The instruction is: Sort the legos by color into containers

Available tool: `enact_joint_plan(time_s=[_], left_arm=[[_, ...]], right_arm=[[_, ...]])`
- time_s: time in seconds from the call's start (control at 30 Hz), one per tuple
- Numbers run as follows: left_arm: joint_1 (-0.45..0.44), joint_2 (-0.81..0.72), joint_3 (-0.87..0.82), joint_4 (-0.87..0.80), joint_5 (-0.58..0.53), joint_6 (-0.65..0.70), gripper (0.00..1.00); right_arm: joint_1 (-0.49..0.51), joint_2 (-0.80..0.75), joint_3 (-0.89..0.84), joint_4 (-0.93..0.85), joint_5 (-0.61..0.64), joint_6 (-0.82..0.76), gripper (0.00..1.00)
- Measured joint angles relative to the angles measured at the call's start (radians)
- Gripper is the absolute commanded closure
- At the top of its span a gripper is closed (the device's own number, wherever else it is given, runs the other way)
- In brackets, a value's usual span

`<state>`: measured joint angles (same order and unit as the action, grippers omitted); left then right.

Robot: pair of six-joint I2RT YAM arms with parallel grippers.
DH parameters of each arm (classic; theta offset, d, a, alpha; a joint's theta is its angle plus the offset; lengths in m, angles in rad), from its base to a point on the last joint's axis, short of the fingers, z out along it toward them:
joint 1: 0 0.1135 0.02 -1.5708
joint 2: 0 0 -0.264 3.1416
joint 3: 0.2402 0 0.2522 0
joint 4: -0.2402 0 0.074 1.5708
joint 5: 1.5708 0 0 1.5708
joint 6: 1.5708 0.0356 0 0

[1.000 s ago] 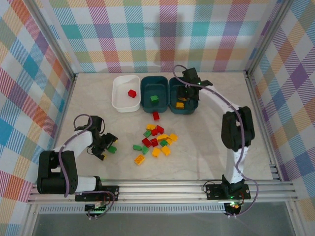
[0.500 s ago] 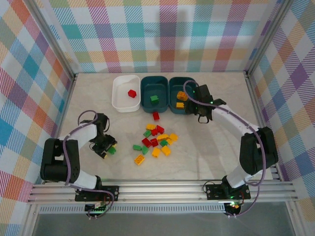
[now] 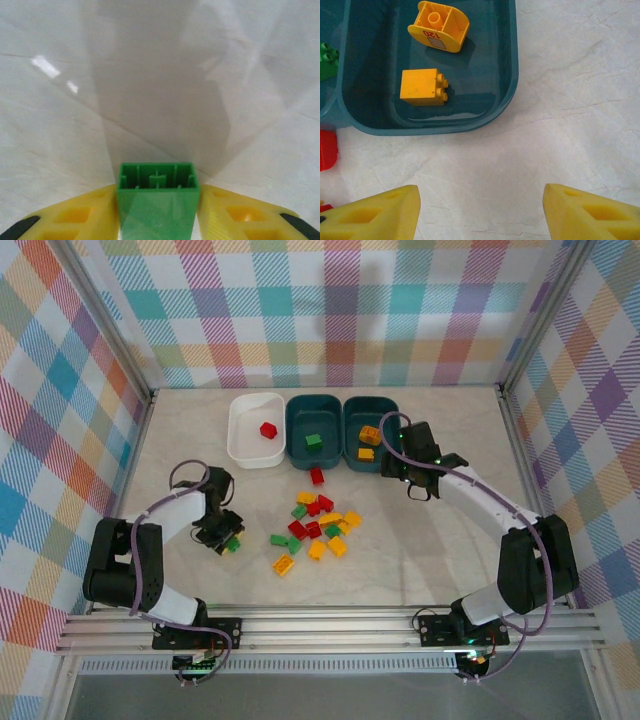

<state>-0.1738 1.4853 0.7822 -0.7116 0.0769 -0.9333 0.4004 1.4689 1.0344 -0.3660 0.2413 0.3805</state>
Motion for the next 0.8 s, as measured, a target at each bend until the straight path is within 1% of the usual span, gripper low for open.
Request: enact_joint_plan(time_s=[0.17, 0.33, 0.4, 0.43, 0.47, 0.53, 0.7, 0.8], left_arm=[[-0.047, -0.015, 0.056, 0.034, 0.008, -0.008, 0.57], [-0.055, -0.015, 0.058, 0.053, 0.011, -0.017, 0.55], [-0.055, -0.014, 0.057, 0.057, 0.010, -0.017, 0.50], [-0.055, -0.014, 0.057, 0.059, 0.010, -0.017, 0.45], [-0.055, -0.012, 0.057, 0.060, 0.009, -0.016, 0.42], [-0.055, -0.001, 0.057, 0.060, 0.006, -0.009, 0.39], [-0.055, 0.063, 0.060, 0.060, -0.005, 0.014, 0.41], [-0.055, 0.080, 0.066, 0.053, -0.008, 0.024, 0.46]], right_arm=[[0.000, 0.000, -0.009, 0.015, -0.013, 0.000, 0.35], [0.000, 0.000, -0.015, 0.029, -0.019, 0.000, 0.35], [0.000, 0.000, -0.021, 0.033, -0.019, 0.000, 0.35], [0.000, 0.000, -0.024, 0.033, -0.020, 0.000, 0.34], [0.000, 0.000, -0.026, 0.033, -0.023, 0.000, 0.34], [0.000, 0.000, -0.027, 0.033, -0.025, 0.000, 0.34], [0.000, 0.000, -0.028, 0.034, -0.026, 0.000, 0.33], [0.000, -0.003, -0.039, 0.037, -0.026, 0.000, 0.33]])
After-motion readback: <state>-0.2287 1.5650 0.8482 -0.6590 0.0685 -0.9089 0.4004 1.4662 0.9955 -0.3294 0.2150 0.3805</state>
